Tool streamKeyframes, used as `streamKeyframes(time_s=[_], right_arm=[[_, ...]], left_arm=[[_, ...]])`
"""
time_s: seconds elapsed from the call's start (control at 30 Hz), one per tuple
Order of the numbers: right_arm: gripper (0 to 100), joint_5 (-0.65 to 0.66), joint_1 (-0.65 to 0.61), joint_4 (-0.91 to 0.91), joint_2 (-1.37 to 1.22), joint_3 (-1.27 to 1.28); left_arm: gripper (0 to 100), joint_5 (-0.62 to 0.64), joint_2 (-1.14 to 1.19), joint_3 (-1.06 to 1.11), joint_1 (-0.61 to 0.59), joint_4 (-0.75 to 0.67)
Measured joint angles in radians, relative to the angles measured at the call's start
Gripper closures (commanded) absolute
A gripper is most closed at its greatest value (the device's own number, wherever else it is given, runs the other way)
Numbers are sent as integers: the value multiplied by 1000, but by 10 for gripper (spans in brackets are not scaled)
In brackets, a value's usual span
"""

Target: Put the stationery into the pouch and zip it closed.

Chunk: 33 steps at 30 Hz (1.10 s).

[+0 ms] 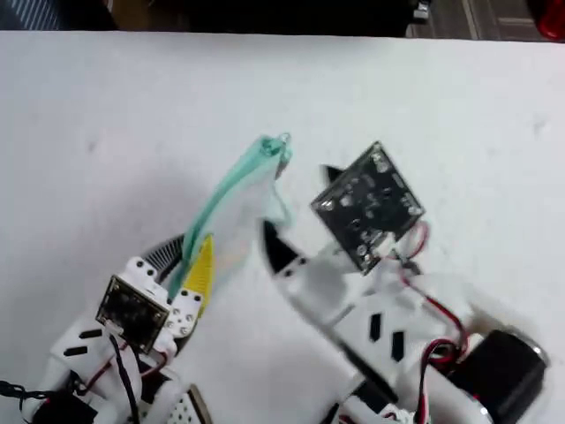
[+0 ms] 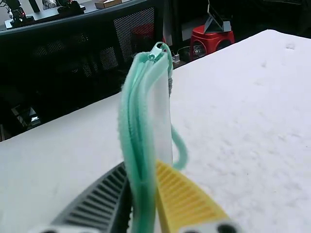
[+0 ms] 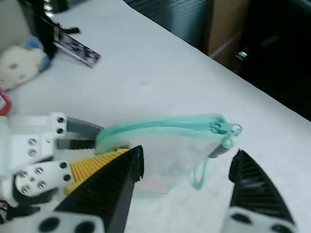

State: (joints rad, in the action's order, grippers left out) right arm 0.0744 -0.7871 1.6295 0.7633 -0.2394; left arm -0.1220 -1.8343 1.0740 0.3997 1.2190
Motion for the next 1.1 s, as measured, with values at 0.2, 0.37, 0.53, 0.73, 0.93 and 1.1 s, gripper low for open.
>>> streamKeyframes(time_s=[0.2,0.37,0.53,0.73,0.93,1.1], right_arm=[[621,-250,-18,-29,-172,-100],[622,-423,-18,-32,-319,-212],[622,-471,-20,40,-496,-334],[623,-473,-18,64,-578,-339],[623,-473,-8,68,-552,-203],[623,-473,14,68,-554,-190]], left_arm=[[980,0,0,0,0,0],[980,0,0,0,0,0],[980,0,0,0,0,0],[980,0,0,0,0,0],[980,0,0,2,3,0],[980,0,-2,15,5,-8]])
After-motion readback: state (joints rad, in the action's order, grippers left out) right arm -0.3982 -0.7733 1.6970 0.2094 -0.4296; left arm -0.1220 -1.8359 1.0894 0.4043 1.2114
